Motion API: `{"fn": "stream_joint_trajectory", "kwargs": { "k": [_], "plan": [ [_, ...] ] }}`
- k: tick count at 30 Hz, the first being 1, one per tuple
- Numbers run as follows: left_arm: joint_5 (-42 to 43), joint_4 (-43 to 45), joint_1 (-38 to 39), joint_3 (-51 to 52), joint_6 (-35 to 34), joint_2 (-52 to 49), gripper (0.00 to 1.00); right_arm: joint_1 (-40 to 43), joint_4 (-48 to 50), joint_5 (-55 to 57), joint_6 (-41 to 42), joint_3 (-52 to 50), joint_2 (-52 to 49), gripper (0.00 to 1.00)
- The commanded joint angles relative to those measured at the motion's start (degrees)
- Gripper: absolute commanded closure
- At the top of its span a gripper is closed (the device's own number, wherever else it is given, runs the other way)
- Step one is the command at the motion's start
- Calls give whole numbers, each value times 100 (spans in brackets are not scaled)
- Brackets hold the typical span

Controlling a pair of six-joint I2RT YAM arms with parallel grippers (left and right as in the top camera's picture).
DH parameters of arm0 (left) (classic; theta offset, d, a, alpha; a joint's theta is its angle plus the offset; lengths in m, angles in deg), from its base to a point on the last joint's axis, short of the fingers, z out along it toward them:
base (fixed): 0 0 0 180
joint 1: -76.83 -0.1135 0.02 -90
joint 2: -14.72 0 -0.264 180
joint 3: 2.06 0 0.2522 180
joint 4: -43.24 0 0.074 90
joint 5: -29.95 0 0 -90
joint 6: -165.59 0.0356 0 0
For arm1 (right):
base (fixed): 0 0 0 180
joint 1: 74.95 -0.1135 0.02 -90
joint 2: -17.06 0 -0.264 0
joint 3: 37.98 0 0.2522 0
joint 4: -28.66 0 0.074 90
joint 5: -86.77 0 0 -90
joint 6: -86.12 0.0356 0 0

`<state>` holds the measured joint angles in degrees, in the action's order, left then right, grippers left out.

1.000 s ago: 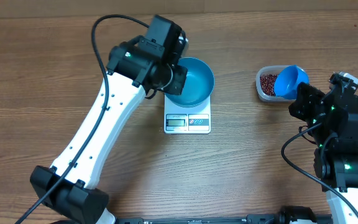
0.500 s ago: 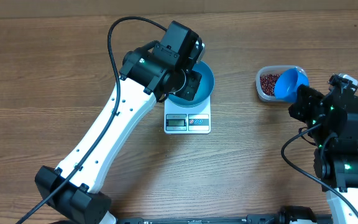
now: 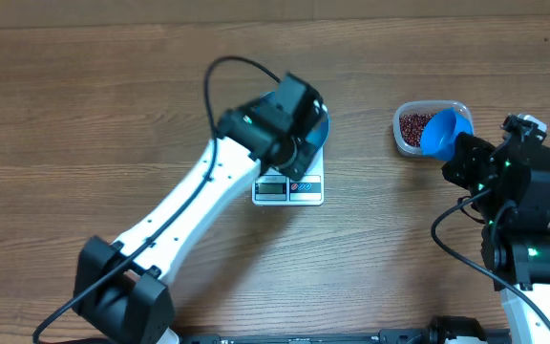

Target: Scoop item into bowl and weigh 150g on scale

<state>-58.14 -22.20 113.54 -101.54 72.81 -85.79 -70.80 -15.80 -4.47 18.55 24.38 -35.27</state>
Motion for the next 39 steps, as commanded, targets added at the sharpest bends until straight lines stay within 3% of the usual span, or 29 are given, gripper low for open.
{"fn": "stream_joint_trajectory", "kwargs": {
  "k": [1,18,24,39],
  "plan": [
    [-127,334,225,439,125,48,96,37,31,52,-42,136,-57,96],
    [-409,2638,413,1856,313,48,96,37,-76,52,-39,136,-385,96],
    [-898,2898,409,2094,433,48,96,37,-142,52,-39,136,-385,96],
    [-826,2999,409,2468,380,44,96,37,-260,52,-39,136,-385,96]
  ]
}}
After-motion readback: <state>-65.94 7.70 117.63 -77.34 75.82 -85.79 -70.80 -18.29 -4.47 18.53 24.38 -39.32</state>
